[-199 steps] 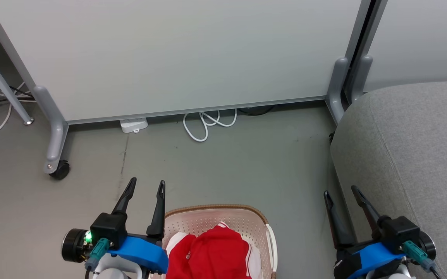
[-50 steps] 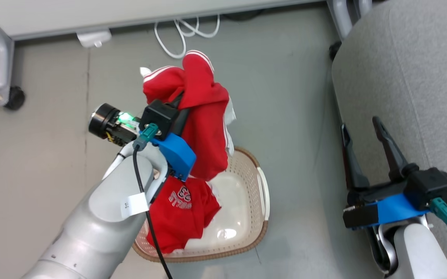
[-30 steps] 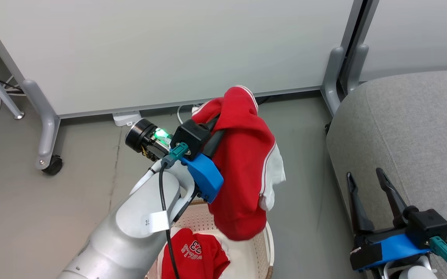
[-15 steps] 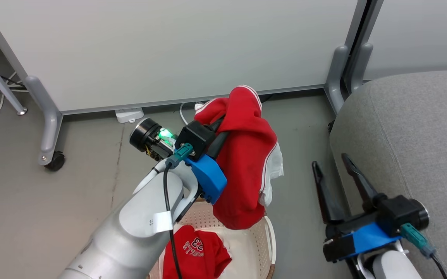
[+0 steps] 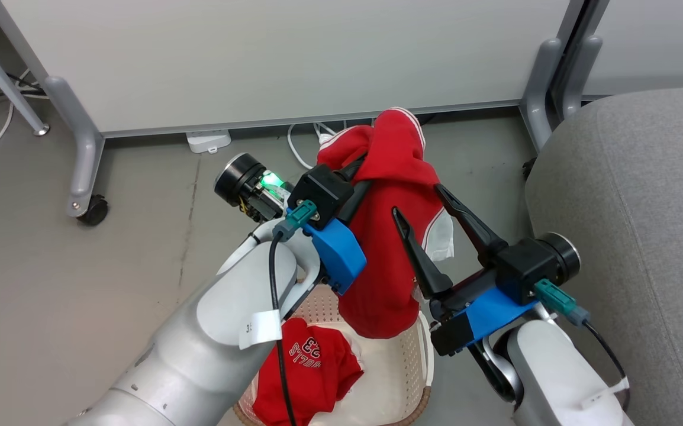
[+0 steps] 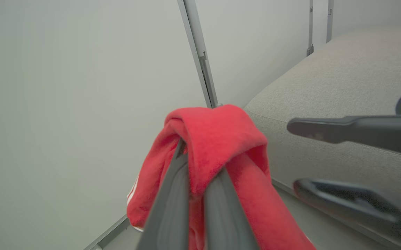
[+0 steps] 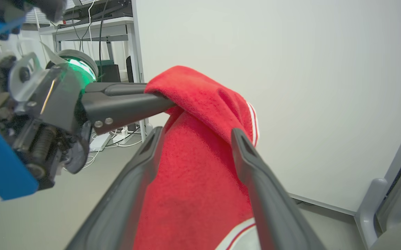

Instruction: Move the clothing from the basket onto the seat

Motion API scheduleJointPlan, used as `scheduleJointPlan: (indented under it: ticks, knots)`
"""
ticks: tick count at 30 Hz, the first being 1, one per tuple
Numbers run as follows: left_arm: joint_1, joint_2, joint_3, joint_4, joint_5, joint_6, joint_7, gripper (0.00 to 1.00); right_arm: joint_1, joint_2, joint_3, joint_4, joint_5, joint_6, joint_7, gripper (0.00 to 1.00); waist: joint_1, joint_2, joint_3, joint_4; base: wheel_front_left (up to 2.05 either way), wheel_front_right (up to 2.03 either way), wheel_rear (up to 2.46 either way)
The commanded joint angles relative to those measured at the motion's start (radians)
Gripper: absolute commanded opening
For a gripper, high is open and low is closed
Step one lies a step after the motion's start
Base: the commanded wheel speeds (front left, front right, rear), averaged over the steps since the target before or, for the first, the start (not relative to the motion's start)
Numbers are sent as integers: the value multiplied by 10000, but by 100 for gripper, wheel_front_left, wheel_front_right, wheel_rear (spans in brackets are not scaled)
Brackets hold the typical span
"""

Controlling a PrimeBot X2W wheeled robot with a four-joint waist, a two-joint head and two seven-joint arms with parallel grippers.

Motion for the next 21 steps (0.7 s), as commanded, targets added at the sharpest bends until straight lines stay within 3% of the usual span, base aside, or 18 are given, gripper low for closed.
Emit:
scheduleJointPlan:
  ticks: [1, 21]
  knots:
    - [-213, -24, -31, -44, 27, -59, -51, 0, -386, -32, 192, 314, 109, 1, -6, 100, -1, -1, 147, 136, 0, 0, 0]
    - [-570, -182, -637, -467, -175, 74, -52, 0, -2370, -31, 1347, 3911, 916, 1, -5, 100, -1, -1, 665, 682, 0, 0, 0]
